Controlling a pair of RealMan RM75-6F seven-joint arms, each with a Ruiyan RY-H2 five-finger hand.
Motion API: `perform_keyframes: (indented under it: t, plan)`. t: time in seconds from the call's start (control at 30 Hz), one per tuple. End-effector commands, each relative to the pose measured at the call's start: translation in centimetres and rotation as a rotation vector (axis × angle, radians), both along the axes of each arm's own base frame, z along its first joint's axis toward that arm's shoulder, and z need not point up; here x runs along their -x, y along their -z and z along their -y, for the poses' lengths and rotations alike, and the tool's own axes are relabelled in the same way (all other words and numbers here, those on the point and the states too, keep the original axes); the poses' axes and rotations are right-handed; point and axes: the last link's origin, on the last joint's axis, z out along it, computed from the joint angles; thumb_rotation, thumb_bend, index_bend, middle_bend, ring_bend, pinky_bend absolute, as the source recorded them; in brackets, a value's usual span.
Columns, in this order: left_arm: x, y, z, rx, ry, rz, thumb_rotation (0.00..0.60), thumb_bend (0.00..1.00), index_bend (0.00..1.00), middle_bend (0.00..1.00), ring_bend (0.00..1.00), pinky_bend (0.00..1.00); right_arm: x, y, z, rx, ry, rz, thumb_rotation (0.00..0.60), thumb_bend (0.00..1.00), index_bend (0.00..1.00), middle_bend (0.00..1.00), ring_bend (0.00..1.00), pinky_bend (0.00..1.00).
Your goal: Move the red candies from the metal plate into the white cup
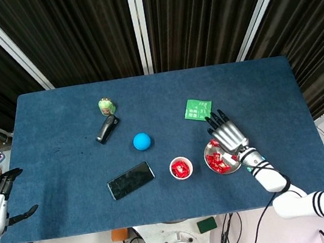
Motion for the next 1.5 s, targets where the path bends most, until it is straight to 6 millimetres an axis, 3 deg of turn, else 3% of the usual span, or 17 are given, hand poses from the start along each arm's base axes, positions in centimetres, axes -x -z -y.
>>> perform_keyframes:
  t: [0.03,1.5]
  plan:
    - [0.0,0.0,0.0,0.000,0.001,0.000,0.600,0.04,0.16,0.13,0.11,0.23,0.3,0.2,-0.1,-0.002,0.011,-0.004,0.600,0.34,0.41,0.05,0.00,0.00]
    - [0.2,0.1,-0.1,0.004,-0.003,0.001,0.600,0.04,0.16,0.13,0.11,0.23,0.8,2.5,-0.7,-0.051,0.007,-0.045,0.600,0.35,0.48,0.05,0.00,0.00]
